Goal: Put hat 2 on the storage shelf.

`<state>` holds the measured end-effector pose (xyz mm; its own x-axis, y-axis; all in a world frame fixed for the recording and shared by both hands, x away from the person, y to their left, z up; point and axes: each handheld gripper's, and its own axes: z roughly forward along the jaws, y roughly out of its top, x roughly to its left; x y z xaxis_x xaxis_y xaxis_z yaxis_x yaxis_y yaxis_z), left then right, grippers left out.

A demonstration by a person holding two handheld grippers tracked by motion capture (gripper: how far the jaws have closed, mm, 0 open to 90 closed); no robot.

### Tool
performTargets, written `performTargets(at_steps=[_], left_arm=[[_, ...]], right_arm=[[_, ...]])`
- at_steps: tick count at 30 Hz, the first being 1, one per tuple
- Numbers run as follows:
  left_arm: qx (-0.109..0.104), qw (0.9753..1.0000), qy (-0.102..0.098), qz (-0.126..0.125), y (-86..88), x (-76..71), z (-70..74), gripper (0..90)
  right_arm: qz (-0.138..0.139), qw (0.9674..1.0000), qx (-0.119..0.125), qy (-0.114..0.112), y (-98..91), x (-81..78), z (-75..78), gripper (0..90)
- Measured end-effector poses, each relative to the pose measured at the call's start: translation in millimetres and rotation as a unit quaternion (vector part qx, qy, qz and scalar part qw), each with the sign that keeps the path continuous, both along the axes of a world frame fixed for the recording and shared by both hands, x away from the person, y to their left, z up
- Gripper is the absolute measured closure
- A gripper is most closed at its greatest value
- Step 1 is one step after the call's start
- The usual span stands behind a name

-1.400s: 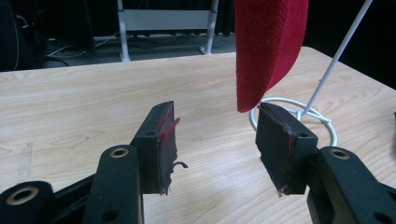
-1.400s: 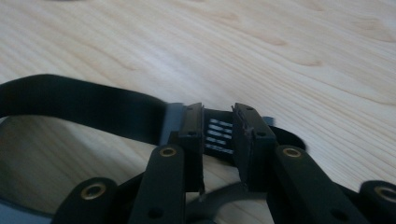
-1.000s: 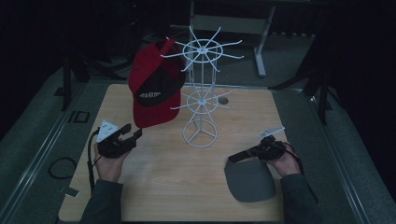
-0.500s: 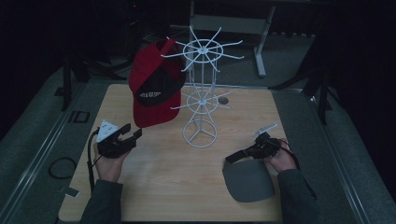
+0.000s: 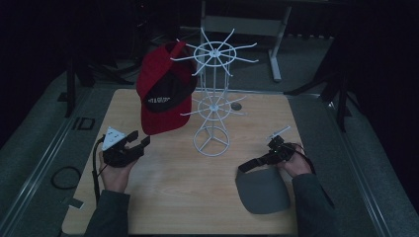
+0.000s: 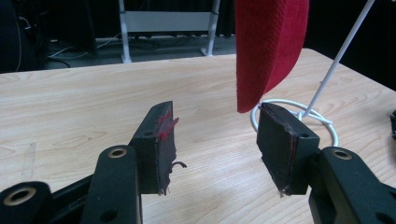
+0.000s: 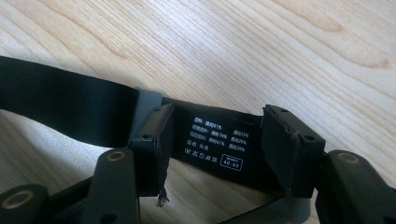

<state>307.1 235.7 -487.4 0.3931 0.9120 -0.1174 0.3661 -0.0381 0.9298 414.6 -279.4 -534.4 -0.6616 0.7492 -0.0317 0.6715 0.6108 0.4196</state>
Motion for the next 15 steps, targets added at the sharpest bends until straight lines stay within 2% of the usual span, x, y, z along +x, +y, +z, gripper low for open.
performTargets(at_steps=[3,4,7,12,15], left_arm=[[0.0,1.0,-0.001,0.001,0.0,-0.5,0.3,47.2],[-0.001,1.0,-0.001,0.001,0.0,-0.7,0.5,47.2],[0.0,1.0,-0.002,0.001,0.8,-1.3,1.2,47.2],[0.001,1.0,-0.001,0.0,-0.2,-0.9,0.4,47.3],[0.003,1.0,-0.001,0.001,-0.7,-0.4,0.2,47.2]], right_arm=[[-0.003,1.0,-0.002,0.004,0.2,0.8,0.4,44.7],[-0.009,0.9998,-0.008,0.013,2.6,1.1,1.7,48.2],[-0.01,0.9996,-0.017,0.018,5.2,0.0,3.4,56.3],[-0.009,0.9992,-0.031,0.021,6.8,-4.1,5.5,79.0],[-0.006,0.9991,-0.037,0.021,7.3,-4.8,6.0,83.7]])
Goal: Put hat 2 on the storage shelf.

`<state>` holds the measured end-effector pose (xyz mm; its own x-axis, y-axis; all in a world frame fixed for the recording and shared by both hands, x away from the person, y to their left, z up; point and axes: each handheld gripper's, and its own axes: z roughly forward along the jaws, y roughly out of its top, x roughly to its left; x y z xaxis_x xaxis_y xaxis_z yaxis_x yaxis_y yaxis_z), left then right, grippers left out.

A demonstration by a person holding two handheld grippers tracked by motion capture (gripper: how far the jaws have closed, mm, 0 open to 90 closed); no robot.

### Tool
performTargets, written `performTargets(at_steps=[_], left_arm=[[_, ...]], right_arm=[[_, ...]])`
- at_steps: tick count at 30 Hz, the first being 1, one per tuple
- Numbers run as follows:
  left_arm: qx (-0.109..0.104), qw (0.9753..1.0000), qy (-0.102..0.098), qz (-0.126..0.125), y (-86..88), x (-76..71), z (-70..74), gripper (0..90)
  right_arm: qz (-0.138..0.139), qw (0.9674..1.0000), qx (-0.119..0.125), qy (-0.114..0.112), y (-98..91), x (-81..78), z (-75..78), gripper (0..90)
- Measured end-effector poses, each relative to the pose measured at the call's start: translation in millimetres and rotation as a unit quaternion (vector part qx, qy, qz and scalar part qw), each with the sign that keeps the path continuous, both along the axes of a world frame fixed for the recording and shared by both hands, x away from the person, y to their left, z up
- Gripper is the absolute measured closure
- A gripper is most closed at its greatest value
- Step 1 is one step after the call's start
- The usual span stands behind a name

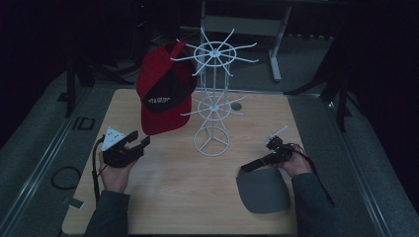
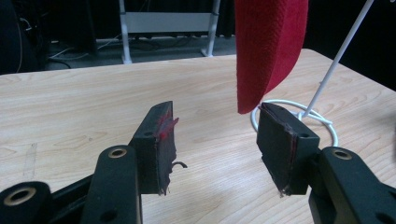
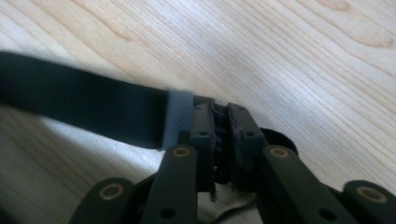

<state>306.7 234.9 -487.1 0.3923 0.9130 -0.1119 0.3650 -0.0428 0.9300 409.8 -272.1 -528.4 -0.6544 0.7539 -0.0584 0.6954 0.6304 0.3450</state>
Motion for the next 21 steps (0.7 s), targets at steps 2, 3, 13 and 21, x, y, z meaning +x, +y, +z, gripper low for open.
performTargets(at_steps=[2,3,13,21], left_arm=[[-0.001,1.0,0.0,0.001,0.3,0.1,0.1,47.3],[-0.001,1.0,0.0,0.001,0.3,0.1,0.1,47.3],[0.001,1.0,0.001,0.002,0.0,0.5,-0.7,47.3],[0.001,1.0,0.001,0.003,0.5,0.4,-0.6,47.3]], right_arm=[[-0.009,0.9999,0.01,-0.01,-1.8,0.1,-0.2,84.8],[-0.009,0.9999,0.01,-0.01,-1.8,0.1,-0.2,84.8],[-0.034,0.985,0.094,-0.14,-8.2,-10.4,17.7,85.2],[-0.037,0.9706,0.127,-0.201,-7.2,-15.2,38.9,85.2]])
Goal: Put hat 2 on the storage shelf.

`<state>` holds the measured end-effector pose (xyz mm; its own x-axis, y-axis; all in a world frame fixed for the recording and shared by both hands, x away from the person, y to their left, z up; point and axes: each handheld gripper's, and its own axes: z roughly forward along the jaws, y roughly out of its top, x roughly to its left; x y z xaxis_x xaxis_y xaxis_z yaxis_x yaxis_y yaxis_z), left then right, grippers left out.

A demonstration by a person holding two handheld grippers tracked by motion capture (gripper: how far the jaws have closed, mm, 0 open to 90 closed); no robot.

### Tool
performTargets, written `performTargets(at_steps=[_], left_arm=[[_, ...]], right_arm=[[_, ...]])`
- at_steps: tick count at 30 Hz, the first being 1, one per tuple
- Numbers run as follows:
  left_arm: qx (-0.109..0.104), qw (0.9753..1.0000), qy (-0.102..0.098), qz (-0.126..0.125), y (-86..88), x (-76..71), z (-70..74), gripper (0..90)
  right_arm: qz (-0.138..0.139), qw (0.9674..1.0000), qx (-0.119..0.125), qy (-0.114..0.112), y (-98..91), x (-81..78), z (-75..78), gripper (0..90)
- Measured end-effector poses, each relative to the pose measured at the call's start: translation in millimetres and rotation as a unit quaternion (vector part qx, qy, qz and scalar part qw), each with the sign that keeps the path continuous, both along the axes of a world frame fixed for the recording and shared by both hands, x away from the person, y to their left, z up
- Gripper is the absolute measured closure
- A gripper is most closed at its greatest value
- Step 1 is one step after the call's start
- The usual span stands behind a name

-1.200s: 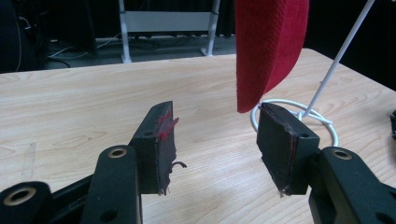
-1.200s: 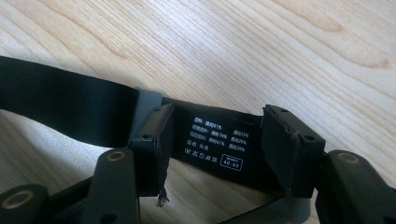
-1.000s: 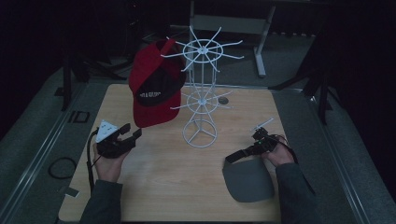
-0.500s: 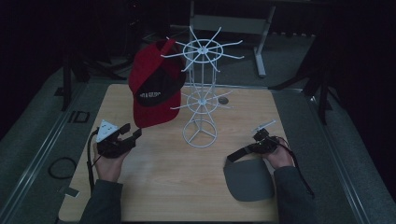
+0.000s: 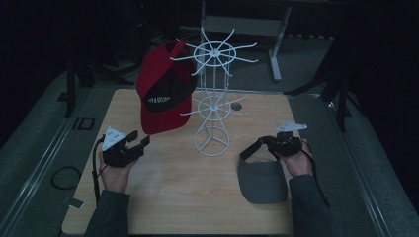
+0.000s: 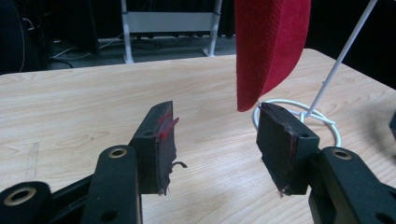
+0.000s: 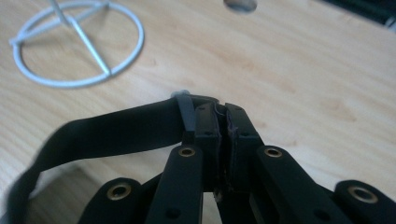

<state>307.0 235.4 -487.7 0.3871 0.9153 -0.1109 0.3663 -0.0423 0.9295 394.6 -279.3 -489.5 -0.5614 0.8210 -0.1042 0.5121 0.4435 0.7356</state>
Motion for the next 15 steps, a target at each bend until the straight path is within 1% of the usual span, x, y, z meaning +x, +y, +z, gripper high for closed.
performTargets(at_steps=[2,7,15], left_arm=[[0.0,1.0,0.0,0.0,0.1,-0.1,0.0,47.3],[0.0,1.0,-0.001,0.0,-0.4,-0.3,0.1,47.4],[0.0,1.0,-0.001,0.0,-0.2,-0.1,0.1,47.3]], right_arm=[[-0.001,0.9998,0.011,-0.018,1.0,-2.8,4.8,85.4],[-0.002,0.9986,0.025,-0.046,2.0,-7.1,13.8,85.8],[0.003,0.9958,0.052,-0.076,2.7,-9.6,26.8,85.9]])
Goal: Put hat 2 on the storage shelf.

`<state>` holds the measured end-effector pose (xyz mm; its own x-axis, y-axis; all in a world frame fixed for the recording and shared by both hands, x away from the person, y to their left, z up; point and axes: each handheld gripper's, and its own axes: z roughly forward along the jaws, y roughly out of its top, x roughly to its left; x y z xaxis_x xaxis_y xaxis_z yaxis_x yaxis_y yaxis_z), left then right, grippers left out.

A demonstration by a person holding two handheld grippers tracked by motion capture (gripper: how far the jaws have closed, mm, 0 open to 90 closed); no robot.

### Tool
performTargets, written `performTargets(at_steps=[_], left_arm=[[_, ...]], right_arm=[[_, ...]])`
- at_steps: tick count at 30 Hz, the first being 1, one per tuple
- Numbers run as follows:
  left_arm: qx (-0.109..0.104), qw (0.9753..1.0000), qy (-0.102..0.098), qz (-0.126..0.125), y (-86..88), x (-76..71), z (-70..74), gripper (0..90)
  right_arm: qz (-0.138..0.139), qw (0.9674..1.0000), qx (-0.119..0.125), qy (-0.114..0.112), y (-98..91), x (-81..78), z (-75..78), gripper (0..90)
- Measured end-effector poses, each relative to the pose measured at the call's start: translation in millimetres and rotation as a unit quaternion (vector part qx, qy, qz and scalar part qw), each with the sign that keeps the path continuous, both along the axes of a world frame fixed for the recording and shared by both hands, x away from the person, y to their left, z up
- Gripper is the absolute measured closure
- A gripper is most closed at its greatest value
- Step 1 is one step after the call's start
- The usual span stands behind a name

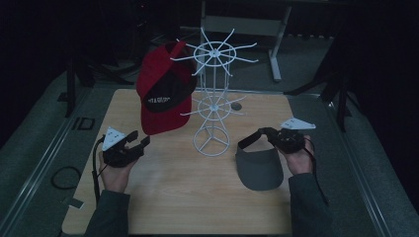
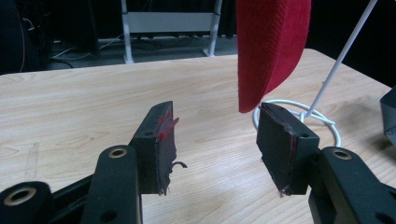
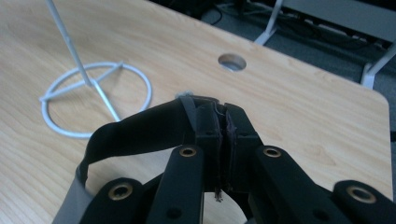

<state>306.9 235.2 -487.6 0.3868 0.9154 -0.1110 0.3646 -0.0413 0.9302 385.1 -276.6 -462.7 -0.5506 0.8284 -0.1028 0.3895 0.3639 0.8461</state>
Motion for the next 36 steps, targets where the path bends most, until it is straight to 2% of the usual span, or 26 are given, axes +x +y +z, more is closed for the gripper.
performTargets(at_steps=[10,17,20,27,32,36], left_arm=[[0.0,1.0,-0.001,0.0,0.0,-0.1,0.1,47.3],[-0.001,1.0,-0.001,0.0,-0.1,-0.3,0.3,47.3],[-0.001,1.0,-0.001,0.0,0.0,-0.2,0.2,47.4],[0.0,1.0,0.0,0.0,-0.3,-0.1,0.0,47.3],[-0.001,1.0,0.0,-0.001,-0.5,0.0,-0.1,47.3],[0.0,1.0,0.001,-0.001,-0.8,0.2,-0.3,47.3]], right_arm=[[0.006,0.9995,0.021,-0.024,4.5,-0.6,15.3,85.9],[0.011,0.998,0.052,-0.035,6.0,-3.6,24.8,86.0],[0.013,0.9966,0.068,-0.044,6.3,-6.3,29.6,86.0],[0.02,0.9942,0.088,-0.06,8.2,-11.3,39.8,86.0],[0.028,0.9907,0.111,-0.074,8.8,-16.8,48.9,86.0],[0.033,0.9894,0.116,-0.082,9.7,-19.0,53.9,86.0]])
